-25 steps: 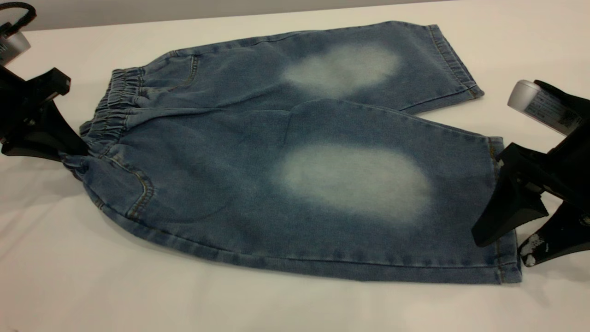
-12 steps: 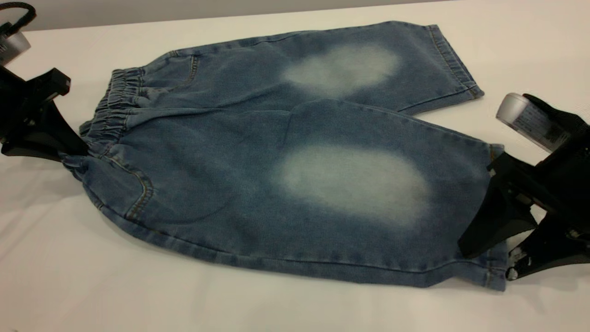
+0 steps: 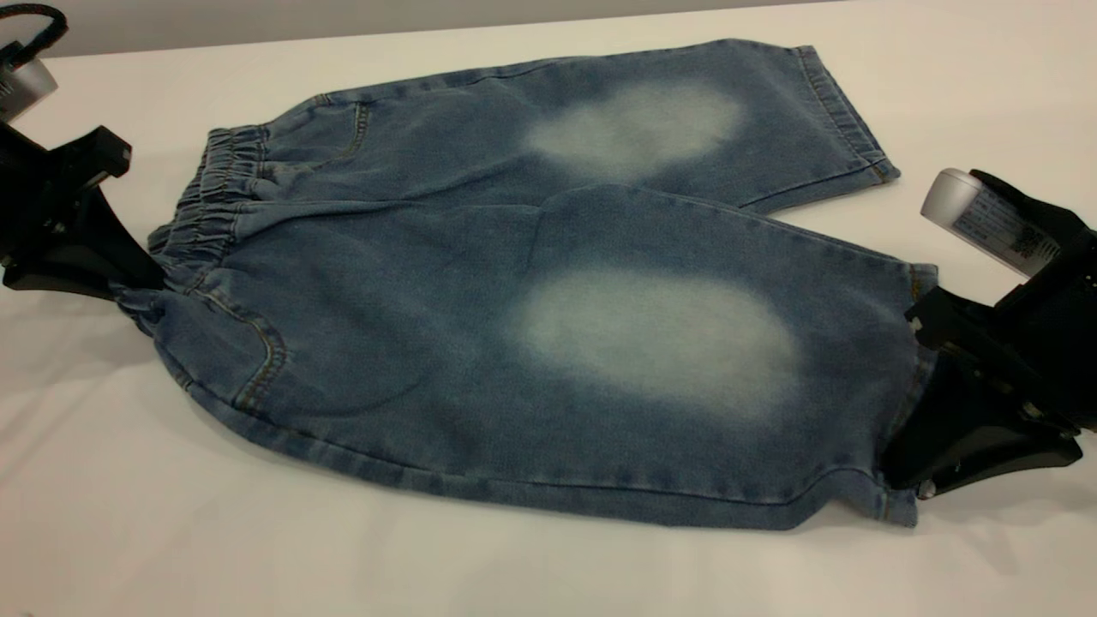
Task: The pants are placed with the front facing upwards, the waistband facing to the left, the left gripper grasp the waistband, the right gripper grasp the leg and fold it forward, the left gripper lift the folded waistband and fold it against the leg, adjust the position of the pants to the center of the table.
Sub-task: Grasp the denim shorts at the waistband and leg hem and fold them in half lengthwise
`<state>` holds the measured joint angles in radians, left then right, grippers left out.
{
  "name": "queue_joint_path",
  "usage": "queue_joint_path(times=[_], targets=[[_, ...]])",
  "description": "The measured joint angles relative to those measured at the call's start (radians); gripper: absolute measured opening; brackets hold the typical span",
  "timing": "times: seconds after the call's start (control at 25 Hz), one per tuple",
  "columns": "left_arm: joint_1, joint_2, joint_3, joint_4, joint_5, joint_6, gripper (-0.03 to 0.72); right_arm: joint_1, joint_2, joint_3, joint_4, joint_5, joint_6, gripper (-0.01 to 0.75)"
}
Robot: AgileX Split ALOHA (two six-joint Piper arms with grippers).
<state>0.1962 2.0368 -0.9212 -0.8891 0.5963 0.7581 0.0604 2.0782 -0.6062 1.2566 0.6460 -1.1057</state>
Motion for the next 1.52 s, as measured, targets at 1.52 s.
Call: queue_joint_path(times=[1.52], targets=[[0.0, -0.008, 0.0, -0.005, 0.054, 0.031, 0.095, 0.0, -0.293, -0.01, -0.086, 0.007, 0.162, 0.09]])
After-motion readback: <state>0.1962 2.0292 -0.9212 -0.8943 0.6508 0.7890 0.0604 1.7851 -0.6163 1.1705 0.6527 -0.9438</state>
